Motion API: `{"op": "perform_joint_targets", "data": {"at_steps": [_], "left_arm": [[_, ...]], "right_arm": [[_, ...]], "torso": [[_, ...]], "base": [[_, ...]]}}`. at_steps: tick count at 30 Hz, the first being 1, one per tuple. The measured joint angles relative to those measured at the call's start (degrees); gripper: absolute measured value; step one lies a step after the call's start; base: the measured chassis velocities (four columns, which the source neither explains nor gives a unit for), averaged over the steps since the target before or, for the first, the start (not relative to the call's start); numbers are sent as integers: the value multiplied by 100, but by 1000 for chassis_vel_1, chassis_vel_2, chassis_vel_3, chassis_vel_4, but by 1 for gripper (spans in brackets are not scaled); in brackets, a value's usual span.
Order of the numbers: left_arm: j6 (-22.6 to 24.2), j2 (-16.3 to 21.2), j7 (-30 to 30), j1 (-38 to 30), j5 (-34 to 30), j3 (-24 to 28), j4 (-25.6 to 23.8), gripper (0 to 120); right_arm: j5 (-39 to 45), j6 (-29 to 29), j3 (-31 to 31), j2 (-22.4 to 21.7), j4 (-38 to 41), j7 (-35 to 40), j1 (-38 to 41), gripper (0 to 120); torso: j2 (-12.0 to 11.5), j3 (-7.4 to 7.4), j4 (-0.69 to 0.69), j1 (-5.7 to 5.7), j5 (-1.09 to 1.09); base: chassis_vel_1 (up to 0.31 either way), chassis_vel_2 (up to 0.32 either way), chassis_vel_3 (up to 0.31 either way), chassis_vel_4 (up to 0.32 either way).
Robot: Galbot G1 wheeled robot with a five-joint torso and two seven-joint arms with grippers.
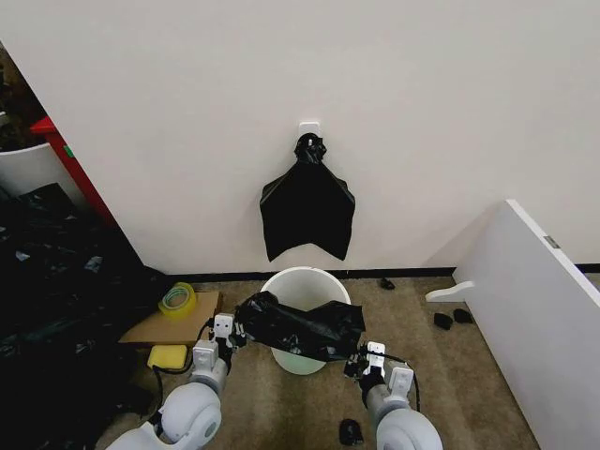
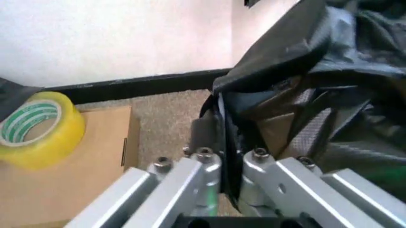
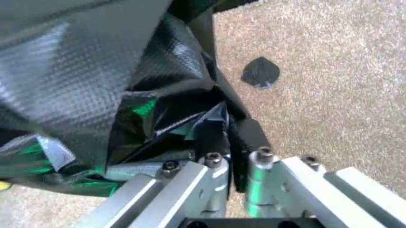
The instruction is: Place the garbage bag over the trash bin.
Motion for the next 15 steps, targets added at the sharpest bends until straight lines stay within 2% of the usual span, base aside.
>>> {"op": "perform_joint_targets", "data": {"at_steps": [1, 3, 5, 9, 10, 12, 13, 15], "left_arm": [[0, 0, 0, 0, 0, 0, 0, 8], [66, 83, -24, 139, -22, -125, -221, 18], [90, 108, -28, 201, -25, -179, -301, 21], [127, 233, -39, 488, 7, -410, -650, 41], [127, 233, -39, 488, 7, -410, -650, 41], [93, 330, -47, 655, 117, -536, -838, 51], [93, 330, -47, 655, 117, -536, -838, 51], [-40, 396, -44, 754, 272, -594, -920, 63]], "right_arm": [[0, 0, 0, 0, 0, 0, 0, 1], [-39, 10, -2, -72, 203, -50, -140, 13], [-53, 11, -4, -93, 268, -61, -182, 16], [-148, 19, -49, -201, 631, -125, -433, 36], [-148, 19, -49, -201, 631, -125, -433, 36], [-328, 90, -63, -279, 846, -209, -645, 46], [-328, 90, -63, -279, 846, -209, -645, 46], [-525, 246, -52, -324, 976, -306, -816, 56]], "torso": [[0, 0, 0, 0, 0], [0, 0, -1, 0, 1], [0, 0, 0, 0, 1], [0, 0, 0, 0, 1], [0, 0, 0, 0, 1], [0, -1, 0, 0, 1], [0, -1, 0, 0, 1], [0, -1, 0, 0, 1]], "base": [[0, 0, 0, 0], [0, 0, 0, 0], [0, 0, 0, 0], [0, 0, 0, 0], [0, 0, 0, 0], [0, 0, 0, 0], [0, 0, 0, 0], [0, 0, 0, 0]]}}
